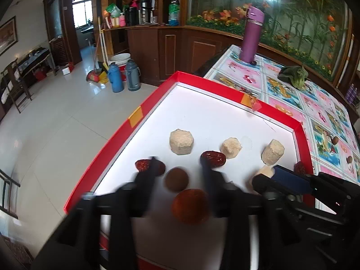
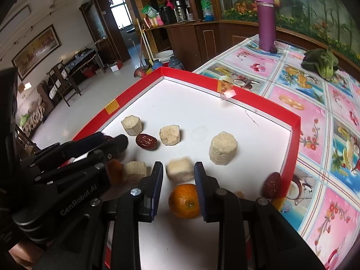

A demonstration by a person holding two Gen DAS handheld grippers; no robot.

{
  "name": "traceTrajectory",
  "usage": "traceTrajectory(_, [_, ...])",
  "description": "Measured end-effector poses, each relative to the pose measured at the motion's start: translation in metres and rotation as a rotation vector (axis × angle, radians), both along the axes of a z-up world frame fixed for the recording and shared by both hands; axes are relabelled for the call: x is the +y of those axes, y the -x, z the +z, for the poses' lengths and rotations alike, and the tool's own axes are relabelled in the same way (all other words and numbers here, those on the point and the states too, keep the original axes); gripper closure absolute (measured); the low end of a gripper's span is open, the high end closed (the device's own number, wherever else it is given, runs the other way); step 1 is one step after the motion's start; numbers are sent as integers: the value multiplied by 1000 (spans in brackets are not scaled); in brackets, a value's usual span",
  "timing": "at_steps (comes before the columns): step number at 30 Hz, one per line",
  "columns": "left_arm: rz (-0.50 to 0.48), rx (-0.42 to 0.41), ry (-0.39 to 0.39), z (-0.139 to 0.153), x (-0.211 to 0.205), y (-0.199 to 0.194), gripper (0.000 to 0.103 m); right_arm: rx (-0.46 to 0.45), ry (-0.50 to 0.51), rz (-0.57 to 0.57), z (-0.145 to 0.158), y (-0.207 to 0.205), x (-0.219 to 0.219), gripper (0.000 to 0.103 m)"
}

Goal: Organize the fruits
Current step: 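Carry the nut and cake over the tray and open both grippers, then move both open grippers away from the tray toward the tablecloth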

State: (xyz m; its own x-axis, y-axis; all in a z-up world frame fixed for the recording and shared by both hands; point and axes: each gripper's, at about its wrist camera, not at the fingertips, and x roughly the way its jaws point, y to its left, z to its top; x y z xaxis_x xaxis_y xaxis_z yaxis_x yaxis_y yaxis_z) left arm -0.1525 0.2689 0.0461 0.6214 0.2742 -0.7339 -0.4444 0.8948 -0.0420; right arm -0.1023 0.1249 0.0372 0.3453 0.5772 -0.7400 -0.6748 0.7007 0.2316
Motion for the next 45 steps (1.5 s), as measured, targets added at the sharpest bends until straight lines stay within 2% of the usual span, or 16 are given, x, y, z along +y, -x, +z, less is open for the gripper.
traceTrajectory(1, [6,-7,-7,2,-1,2,42,9,-9,2,1,0,-2,72])
traceTrajectory(6, [3,-41,-44,17,-9,7,36,-28,-48,-18,12,2,-20,65])
traceTrajectory(10, [-5,-72,-96,30,-23,11,26,-64,-67,-48,20,1,-37,62])
traceTrajectory(19, [-59,-105,-152,47,-58,11,16,-106,-89,-110,34,-1,-75,56])
traceTrajectory(24, [-96,-97,-162,49,-78,4,14,-130,-97,-148,38,-6,-99,53])
traceTrajectory(34, [-147,-76,-179,50,-111,-10,13,-114,-123,-258,34,-23,-163,53])
traceTrajectory(40, [-194,-61,-179,48,-132,-19,13,-113,-97,-392,23,-35,-232,53])
traceTrajectory(45, [-305,-36,-174,46,-164,-42,13,-118,-33,-561,11,-55,-306,53])
